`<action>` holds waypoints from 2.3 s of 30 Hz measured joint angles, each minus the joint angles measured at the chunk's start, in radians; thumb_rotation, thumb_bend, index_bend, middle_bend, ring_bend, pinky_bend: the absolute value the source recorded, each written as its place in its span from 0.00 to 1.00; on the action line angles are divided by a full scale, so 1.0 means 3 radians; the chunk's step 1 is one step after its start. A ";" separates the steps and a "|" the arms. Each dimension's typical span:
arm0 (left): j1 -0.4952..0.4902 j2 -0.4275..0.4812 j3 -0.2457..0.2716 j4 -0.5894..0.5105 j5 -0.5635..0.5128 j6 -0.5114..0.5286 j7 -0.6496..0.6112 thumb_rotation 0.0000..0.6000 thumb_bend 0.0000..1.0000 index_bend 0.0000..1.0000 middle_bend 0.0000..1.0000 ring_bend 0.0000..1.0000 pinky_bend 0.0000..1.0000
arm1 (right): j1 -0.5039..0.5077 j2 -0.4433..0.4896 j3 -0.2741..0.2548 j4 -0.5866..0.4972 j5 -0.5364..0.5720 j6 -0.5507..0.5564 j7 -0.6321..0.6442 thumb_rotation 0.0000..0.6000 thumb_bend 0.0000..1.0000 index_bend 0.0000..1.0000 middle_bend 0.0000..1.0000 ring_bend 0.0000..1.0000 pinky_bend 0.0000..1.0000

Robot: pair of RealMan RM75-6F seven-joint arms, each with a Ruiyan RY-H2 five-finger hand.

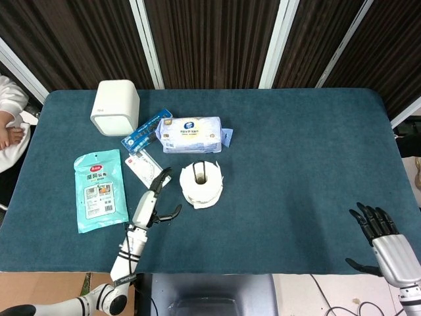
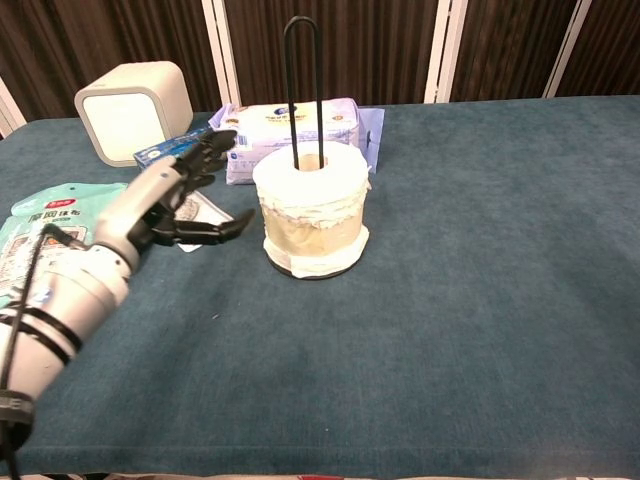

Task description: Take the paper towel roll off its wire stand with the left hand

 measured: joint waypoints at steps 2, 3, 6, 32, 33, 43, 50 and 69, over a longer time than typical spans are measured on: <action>-0.0070 -0.0103 -0.0027 0.0112 -0.0062 -0.0083 0.0026 0.98 0.34 0.00 0.00 0.00 0.00 | 0.0001 0.0016 0.0010 0.0004 0.0019 -0.0002 0.0028 1.00 0.06 0.00 0.00 0.00 0.00; -0.0098 -0.0144 -0.0037 0.0156 -0.0088 -0.0120 0.0034 0.99 0.34 0.00 0.00 0.00 0.00 | 0.0000 0.0022 0.0013 0.0006 0.0023 0.0003 0.0041 1.00 0.06 0.00 0.00 0.00 0.00; -0.0172 -0.0259 -0.0056 0.0269 -0.0137 -0.0179 0.0056 0.99 0.34 0.00 0.00 0.00 0.00 | -0.0012 0.0042 0.0025 0.0015 0.0051 0.0030 0.0100 1.00 0.06 0.00 0.00 0.00 0.00; -0.0523 -0.0837 -0.0481 0.0752 -0.0592 -0.0252 0.0685 1.00 0.43 0.33 0.42 0.50 0.59 | -0.0090 0.0119 0.0047 0.0105 0.0057 0.0183 0.0342 1.00 0.06 0.00 0.00 0.00 0.00; -0.0524 -0.0833 -0.0485 0.0741 -0.0596 -0.0260 0.0681 1.00 0.45 0.43 0.51 0.57 0.66 | -0.0091 0.0120 0.0047 0.0106 0.0056 0.0184 0.0345 1.00 0.06 0.00 0.00 0.00 0.00; -0.0545 -0.0874 -0.0557 0.0688 -0.0523 0.0036 0.0556 1.00 0.83 0.80 0.84 0.86 0.91 | -0.0102 0.0134 0.0043 0.0128 0.0030 0.0211 0.0403 1.00 0.06 0.00 0.00 0.00 0.00; -0.0575 -0.0804 -0.0638 0.0460 -0.0235 0.0545 0.0385 1.00 0.84 0.80 0.85 0.86 0.92 | -0.0125 0.0159 0.0034 0.0159 0.0022 0.0251 0.0493 1.00 0.06 0.00 0.00 0.00 0.00; -0.0638 0.0067 -0.1092 -0.1177 0.0032 0.0955 0.0858 1.00 0.83 0.80 0.83 0.85 0.91 | -0.0152 0.0149 0.0006 0.0195 -0.0075 0.0314 0.0481 1.00 0.06 0.00 0.00 0.00 0.00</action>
